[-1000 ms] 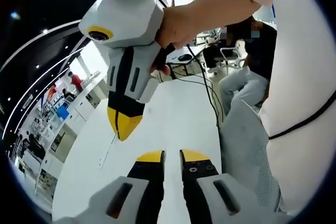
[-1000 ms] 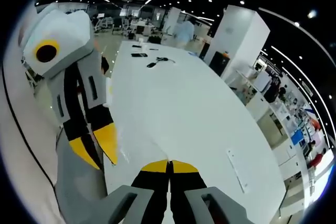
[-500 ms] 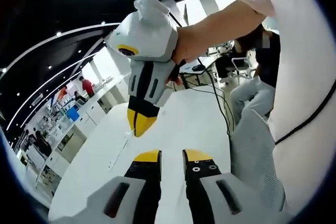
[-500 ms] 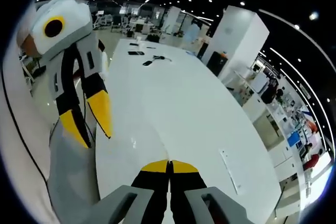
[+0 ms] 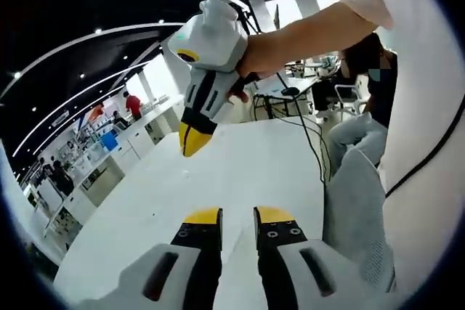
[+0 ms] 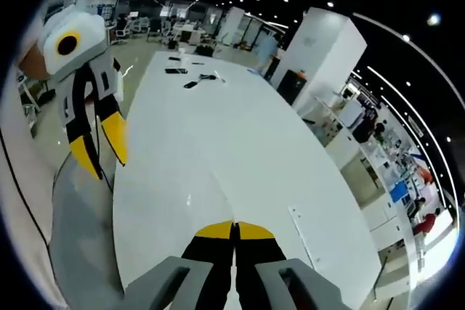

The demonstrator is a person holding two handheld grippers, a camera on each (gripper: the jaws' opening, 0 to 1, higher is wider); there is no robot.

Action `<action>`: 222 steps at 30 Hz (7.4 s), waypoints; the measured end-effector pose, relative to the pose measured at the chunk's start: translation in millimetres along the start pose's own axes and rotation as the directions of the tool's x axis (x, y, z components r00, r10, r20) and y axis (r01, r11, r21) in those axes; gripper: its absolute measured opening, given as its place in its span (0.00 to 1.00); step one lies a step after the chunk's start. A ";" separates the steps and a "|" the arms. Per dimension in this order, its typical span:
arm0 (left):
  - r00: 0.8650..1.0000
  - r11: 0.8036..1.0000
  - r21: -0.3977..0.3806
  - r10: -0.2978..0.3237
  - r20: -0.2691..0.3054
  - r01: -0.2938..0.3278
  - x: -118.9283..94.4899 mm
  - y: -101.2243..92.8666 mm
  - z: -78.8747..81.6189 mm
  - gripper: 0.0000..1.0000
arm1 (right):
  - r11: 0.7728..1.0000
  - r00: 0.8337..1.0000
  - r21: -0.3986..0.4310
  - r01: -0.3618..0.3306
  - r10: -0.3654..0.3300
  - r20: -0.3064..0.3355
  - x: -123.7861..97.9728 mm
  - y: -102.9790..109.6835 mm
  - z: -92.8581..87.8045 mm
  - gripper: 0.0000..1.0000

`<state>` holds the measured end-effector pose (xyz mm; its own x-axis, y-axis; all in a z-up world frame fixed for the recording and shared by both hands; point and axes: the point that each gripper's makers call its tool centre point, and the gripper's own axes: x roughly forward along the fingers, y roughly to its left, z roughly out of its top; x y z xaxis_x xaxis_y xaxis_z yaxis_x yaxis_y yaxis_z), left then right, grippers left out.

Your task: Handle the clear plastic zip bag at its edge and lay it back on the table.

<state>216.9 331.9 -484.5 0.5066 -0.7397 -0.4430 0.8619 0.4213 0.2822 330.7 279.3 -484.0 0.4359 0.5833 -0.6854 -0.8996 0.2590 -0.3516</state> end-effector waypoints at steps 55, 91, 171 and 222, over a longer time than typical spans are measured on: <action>0.996 0.957 -0.276 0.087 -0.031 -0.092 2.3 18.6 -54.2 0.33 | 0.952 0.979 -0.241 0.188 -0.202 -0.035 119.0 -12.9 -71.6 0.00; 0.995 0.949 -0.302 0.075 -0.070 -0.093 4.1 12.0 -69.2 0.32 | 0.943 0.989 -0.325 0.076 -0.113 -0.097 178.7 81.8 -138.9 0.00; 0.995 0.942 -0.326 0.061 -0.077 -0.083 1.5 -15.9 -79.2 0.33 | 1.000 0.999 -0.008 -0.003 0.003 0.045 128.1 104.4 -123.6 0.42; 0.982 0.869 -0.459 0.173 -0.071 -0.186 -25.9 -29.0 -108.1 0.48 | 0.903 0.965 0.414 0.116 -0.202 0.170 3.7 110.9 -115.3 0.87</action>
<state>181.3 395.6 -573.2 0.6480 -0.6166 -0.4471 0.6646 0.7445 -0.0634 235.8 221.3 -599.0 0.5975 0.6410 -0.4818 -0.7729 0.6204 -0.1331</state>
